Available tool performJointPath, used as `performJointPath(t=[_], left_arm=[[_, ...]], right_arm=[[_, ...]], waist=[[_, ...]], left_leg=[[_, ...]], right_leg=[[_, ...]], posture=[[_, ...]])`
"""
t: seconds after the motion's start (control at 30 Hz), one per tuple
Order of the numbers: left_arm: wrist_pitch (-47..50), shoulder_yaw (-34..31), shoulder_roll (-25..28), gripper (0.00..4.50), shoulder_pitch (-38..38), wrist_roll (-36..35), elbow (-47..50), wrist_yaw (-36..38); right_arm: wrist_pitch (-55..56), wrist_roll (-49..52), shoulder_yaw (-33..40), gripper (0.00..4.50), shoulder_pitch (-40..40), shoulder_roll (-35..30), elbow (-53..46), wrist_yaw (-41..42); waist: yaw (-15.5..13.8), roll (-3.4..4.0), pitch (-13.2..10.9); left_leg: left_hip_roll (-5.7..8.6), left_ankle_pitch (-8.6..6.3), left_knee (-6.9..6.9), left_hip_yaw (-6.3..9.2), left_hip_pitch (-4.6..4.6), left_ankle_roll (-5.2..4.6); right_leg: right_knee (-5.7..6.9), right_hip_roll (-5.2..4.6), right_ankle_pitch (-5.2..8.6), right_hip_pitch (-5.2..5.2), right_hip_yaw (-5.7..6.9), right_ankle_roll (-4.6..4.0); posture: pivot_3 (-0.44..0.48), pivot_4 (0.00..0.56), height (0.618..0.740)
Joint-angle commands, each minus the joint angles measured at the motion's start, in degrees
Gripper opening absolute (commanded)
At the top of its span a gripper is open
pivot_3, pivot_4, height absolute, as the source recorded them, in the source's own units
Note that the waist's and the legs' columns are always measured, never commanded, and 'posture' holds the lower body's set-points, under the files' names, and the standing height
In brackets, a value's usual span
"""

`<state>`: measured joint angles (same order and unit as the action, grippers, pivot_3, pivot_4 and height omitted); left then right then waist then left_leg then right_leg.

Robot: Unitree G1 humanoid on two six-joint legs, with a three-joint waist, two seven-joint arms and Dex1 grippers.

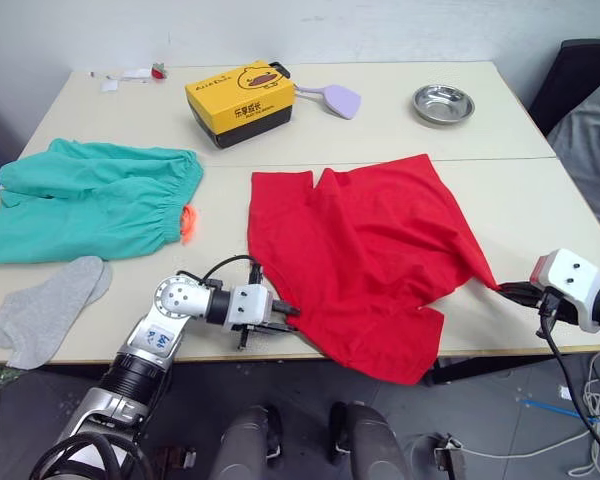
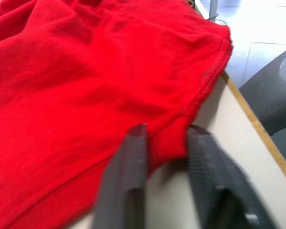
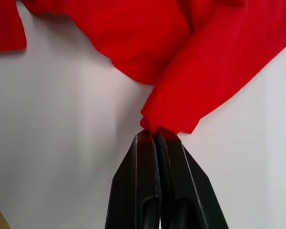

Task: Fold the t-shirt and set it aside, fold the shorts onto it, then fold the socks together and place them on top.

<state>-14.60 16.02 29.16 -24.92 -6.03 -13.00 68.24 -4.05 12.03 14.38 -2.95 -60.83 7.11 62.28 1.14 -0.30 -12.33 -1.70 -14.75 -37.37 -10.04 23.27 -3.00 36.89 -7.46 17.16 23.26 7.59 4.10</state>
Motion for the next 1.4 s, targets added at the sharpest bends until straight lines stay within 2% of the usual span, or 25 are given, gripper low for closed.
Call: performJointPath(t=[0.03,0.13,0.27,0.4,0.53,0.83,1.07,1.1,1.2,1.3,1.4], left_arm=[[-0.31,0.29,0.45,0.01,-0.18,1.43,-1.19,-0.49],[-0.84,-1.32,2.28,0.01,-0.46,0.88,-2.54,-0.43],[-4.02,-5.32,7.66,0.01,-0.76,-1.15,-6.7,1.76],[-8.89,-8.52,12.31,0.01,-3.63,-2.48,-14.52,4.72],[-15.34,-9.15,15.54,0.01,-9.03,0.02,-25.03,6.07],[-25.14,-8.92,17.31,0.01,-20.63,6.6,-43.67,2.14],[-28.31,-8.81,19.14,0.01,-25.36,11.55,-50.96,-4.18],[-28.37,-8.85,19.1,0.01,-25.64,11.86,-51.48,-4.35],[-23.61,-10.97,18.55,0.01,-24.76,7.78,-51.34,2.17],[-20.73,-13.48,19.67,0.75,-23.19,4.89,-49.15,4.59],[-19.78,-15.86,22.4,1.76,-18.81,1.74,-44.64,8.51]], right_arm=[[-0.24,1.18,2.64,0.0,-0.12,-0.28,-1.04,-0.31],[0.03,1.3,2.38,0.0,-0.44,-0.14,-0.82,-0.23],[-1.58,3.26,1.37,0.0,-0.44,-0.04,-4.17,1.76],[-8.13,7.56,0.2,0.0,-0.26,0.52,-12.42,3.13],[-12.93,9.52,-1.67,0.0,-0.42,1.5,-18.5,2.61],[-14.28,8.95,-1.32,0.0,3.15,2.28,-20.49,2.24],[-13.5,9.27,0.43,0.0,5.89,1.74,-20.45,3.27],[-13.38,9.3,0.46,0.0,6.08,1.86,-20.43,3.37],[-13.03,9.7,0.32,0.0,6.98,2.53,-20.9,3.7],[-12.56,9.96,0.39,0.0,7.79,2.98,-21.18,3.78],[-11.28,9.95,0.58,0.0,8.61,3.42,-20.74,4.03]], waist=[[-0.01,0.0,0.0],[0.04,0.0,0.0],[0.69,-0.03,0.03],[0.91,0.0,0.04],[0.38,-0.06,0.08],[-0.42,-0.2,0.14],[0.0,-0.3,0.11],[0.09,-0.32,0.11],[0.33,-0.35,0.12],[0.45,-0.4,0.11],[0.67,-0.43,0.11]], left_leg=[[0.0,0.0,0.0,0.0,0.0,-0.01],[0.0,0.0,0.0,0.0,0.0,-0.02],[-0.05,0.02,0.05,0.01,-0.03,0.0],[-0.09,0.05,0.2,0.0,-0.08,0.05],[-0.07,-0.22,0.16,0.01,-0.02,-0.06],[0.03,-0.3,0.11,0.01,0.15,-0.13],[0.02,-0.31,0.12,0.0,0.19,-0.22],[0.02,-0.32,0.12,0.0,0.19,-0.2],[0.02,-0.32,0.12,-0.01,0.19,-0.21],[0.0,-0.27,0.13,-0.01,0.21,-0.2],[-0.01,-0.22,0.13,-0.01,0.22,-0.17]], right_leg=[[0.0,0.0,0.0,0.0,0.0,0.0],[0.0,0.0,0.0,0.0,0.0,0.0],[0.01,0.04,0.0,0.02,0.0,-0.01],[0.05,0.08,0.01,0.1,0.0,-0.06],[0.01,0.03,0.01,0.12,0.02,-0.07],[-0.2,-0.06,-0.04,0.17,0.07,0.03],[-0.2,-0.03,-0.05,0.2,0.11,0.04],[-0.19,-0.03,-0.05,0.2,0.11,0.04],[-0.22,-0.03,-0.05,0.19,0.1,0.05],[-0.24,0.0,-0.05,0.22,0.11,0.05],[-0.24,0.01,-0.05,0.23,0.1,0.05]], posture=[[0.0,0.15,0.74],[0.0,0.15,0.74],[0.0,0.15,0.74],[0.0,0.15,0.74],[0.0,0.15,0.74],[0.0,0.15,0.74],[0.0,0.15,0.74],[0.0,0.15,0.74],[0.0,0.15,0.74],[0.0,0.15,0.74],[0.0,0.15,0.74]])
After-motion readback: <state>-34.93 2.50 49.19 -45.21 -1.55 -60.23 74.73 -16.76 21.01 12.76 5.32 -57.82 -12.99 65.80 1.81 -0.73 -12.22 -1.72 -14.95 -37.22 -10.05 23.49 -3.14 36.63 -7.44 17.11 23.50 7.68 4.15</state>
